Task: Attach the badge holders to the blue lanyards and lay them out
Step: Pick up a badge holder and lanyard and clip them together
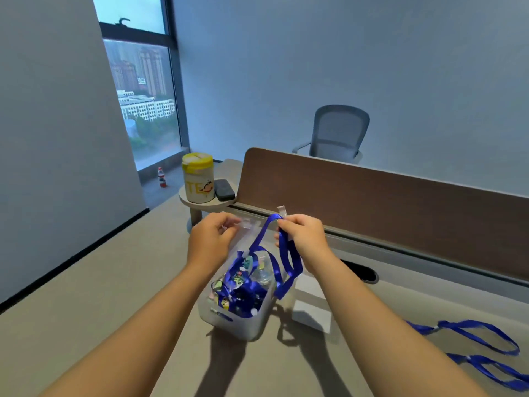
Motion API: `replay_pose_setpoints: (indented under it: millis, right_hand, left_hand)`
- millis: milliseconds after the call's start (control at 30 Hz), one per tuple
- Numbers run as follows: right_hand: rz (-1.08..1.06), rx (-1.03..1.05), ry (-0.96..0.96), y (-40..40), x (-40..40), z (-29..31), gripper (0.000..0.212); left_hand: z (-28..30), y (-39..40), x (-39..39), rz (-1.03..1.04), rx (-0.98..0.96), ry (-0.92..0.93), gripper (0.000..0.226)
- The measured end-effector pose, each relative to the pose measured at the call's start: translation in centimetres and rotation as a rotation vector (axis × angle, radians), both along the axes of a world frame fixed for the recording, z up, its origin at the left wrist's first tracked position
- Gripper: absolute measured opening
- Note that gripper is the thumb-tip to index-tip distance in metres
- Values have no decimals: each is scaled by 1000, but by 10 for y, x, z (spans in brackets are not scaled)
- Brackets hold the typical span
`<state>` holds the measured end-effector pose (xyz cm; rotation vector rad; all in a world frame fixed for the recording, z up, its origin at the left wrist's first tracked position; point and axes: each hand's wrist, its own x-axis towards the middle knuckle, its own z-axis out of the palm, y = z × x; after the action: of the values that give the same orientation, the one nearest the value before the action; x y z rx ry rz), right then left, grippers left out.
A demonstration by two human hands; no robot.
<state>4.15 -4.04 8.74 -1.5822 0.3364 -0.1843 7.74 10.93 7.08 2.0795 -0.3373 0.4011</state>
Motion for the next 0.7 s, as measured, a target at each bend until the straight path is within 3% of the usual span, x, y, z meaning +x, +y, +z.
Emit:
replay_pose_setpoints:
  millis: [200, 333, 500, 600, 700]
  right_hand:
    - [-24, -51, 20, 46, 56, -18, 25]
    - [-64, -291, 142, 55, 75, -62, 13]
    - [-77, -637, 318, 43, 74, -97, 20]
    - [-173, -754, 297, 33, 74, -95, 22]
    - [-239, -723, 230, 25, 75, -88, 20]
  left_hand:
    - [-11, 45, 41, 32, -27, 20, 15]
    - [-33, 61, 59, 31, -11, 55, 16]
    - [-55, 61, 71, -12, 3, 86, 14]
    - [-60, 54, 77, -30, 2, 87, 14]
    - [-63, 47, 81, -50, 5, 89, 14]
